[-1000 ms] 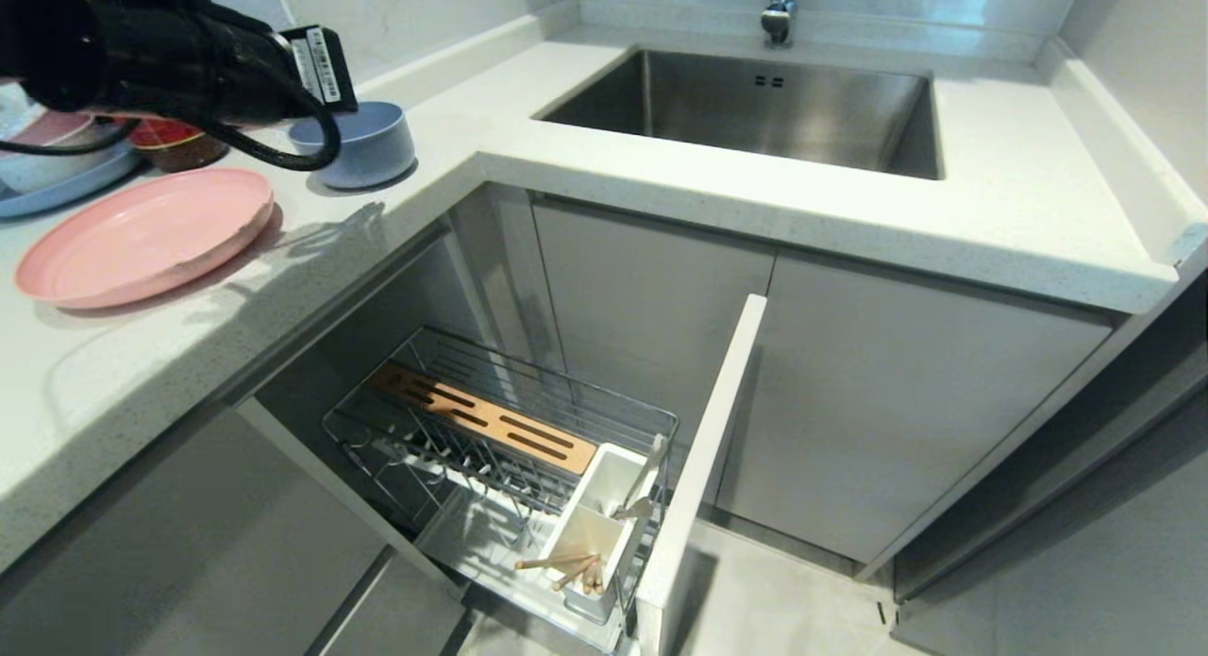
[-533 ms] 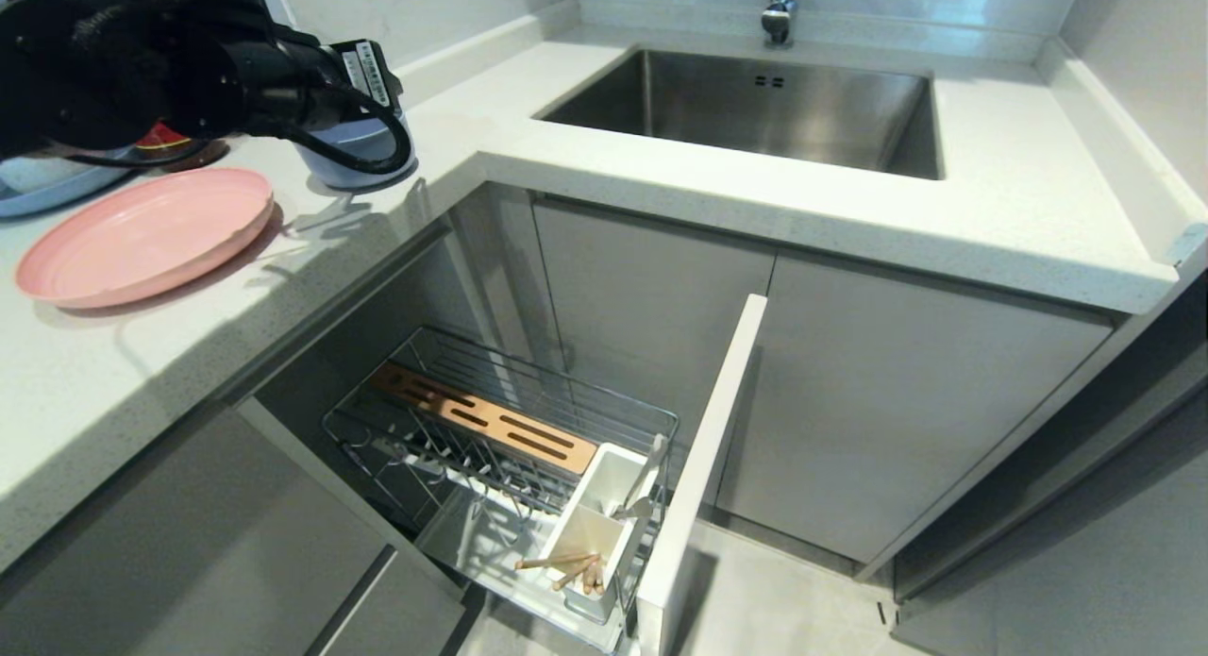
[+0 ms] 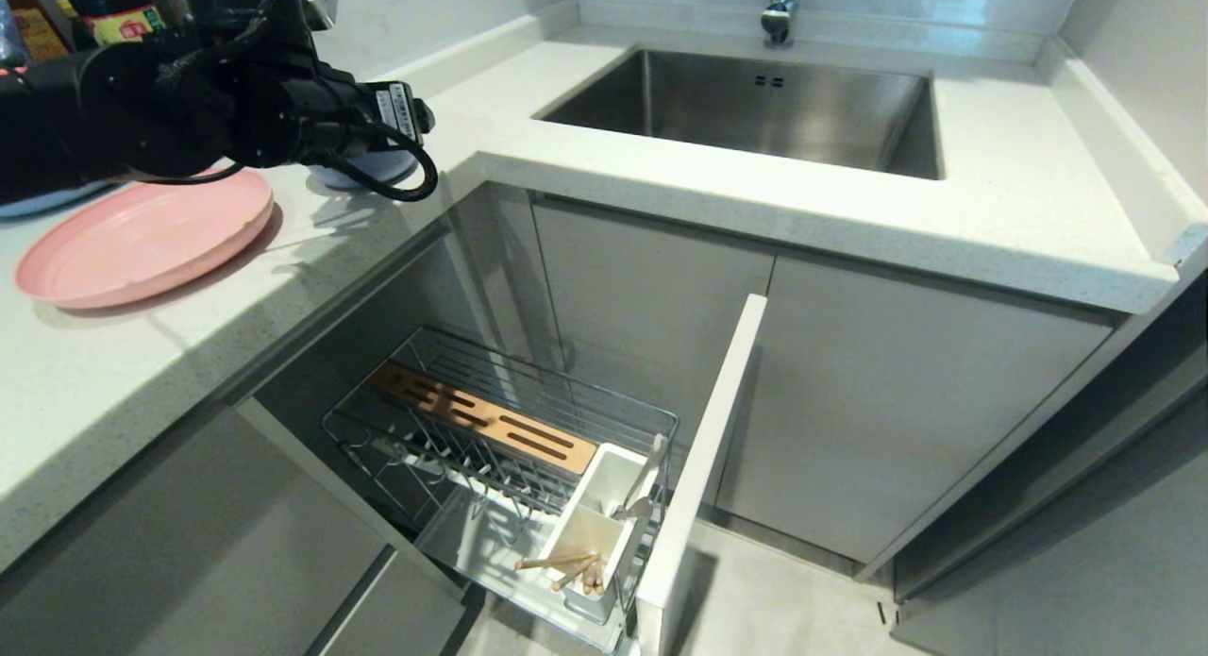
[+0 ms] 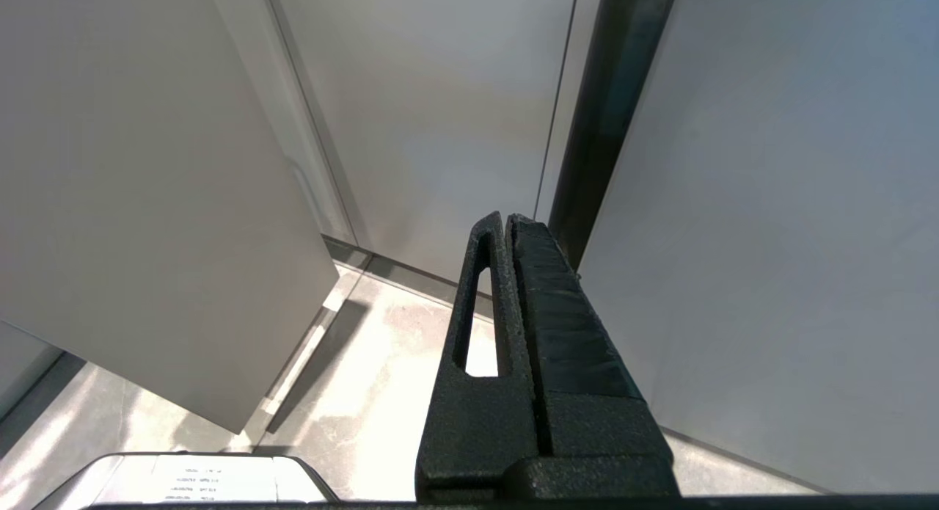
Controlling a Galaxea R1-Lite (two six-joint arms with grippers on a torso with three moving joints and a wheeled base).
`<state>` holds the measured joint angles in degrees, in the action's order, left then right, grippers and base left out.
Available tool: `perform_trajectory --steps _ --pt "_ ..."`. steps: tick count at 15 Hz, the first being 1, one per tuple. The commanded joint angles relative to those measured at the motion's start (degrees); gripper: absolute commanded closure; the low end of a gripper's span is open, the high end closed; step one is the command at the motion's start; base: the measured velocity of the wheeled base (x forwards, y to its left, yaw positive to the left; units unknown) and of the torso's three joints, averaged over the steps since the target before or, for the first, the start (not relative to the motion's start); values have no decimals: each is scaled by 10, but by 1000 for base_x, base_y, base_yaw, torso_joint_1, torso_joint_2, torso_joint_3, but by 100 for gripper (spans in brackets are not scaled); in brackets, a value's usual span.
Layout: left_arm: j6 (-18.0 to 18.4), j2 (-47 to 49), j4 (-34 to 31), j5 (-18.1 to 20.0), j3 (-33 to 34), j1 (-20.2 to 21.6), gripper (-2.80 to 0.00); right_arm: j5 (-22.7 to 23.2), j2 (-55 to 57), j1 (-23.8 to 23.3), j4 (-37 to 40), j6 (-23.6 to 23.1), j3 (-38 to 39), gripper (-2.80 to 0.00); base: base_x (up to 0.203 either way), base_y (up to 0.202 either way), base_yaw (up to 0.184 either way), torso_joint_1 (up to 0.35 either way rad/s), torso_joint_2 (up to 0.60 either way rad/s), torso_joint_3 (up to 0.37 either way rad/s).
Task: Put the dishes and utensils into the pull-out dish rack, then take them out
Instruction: Pick up the bowl and place it in the cupboard
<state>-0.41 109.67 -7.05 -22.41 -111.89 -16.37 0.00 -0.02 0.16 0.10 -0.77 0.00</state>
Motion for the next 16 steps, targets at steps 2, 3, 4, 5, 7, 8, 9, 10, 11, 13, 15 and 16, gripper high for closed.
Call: perform_trajectory --steps 2,3,4,5,7,8,9,10,11,13,15,16 --pt "5 13 2 1 0 0 -280 0 0 0 0 0 0 0 0 0 0 0 0 0" --pt "8 18 3 1 0 0 -280 0 0 0 0 0 0 0 0 0 0 0 0 0" --pt "9 20 3 1 -1 0 -280 0 0 0 0 0 0 0 0 0 0 0 0 0" --pt "9 21 3 1 0 0 -280 0 0 0 0 0 0 0 0 0 0 0 0 0" --pt "20 26 3 2 0 0 -280 0 0 0 0 0 0 0 0 0 0 0 0 0" --pt "21 27 3 2 -1 0 -280 0 0 0 0 0 0 0 0 0 0 0 0 0" --pt "21 27 3 2 -1 0 -280 0 0 0 0 0 0 0 0 0 0 0 0 0" --pt "21 27 3 1 0 0 -280 0 0 0 0 0 0 0 0 0 0 0 0 0" --pt "22 27 2 2 0 0 -280 0 0 0 0 0 0 0 0 0 0 0 0 0" --pt "27 29 2 1 0 0 -280 0 0 0 0 0 0 0 0 0 0 0 0 0" --pt "27 29 1 1 0 0 -280 0 0 0 0 0 0 0 0 0 0 0 0 0" --pt "27 29 0 1 0 0 0 0 0 0 0 0 0 0 0 0 0 0 0 0"
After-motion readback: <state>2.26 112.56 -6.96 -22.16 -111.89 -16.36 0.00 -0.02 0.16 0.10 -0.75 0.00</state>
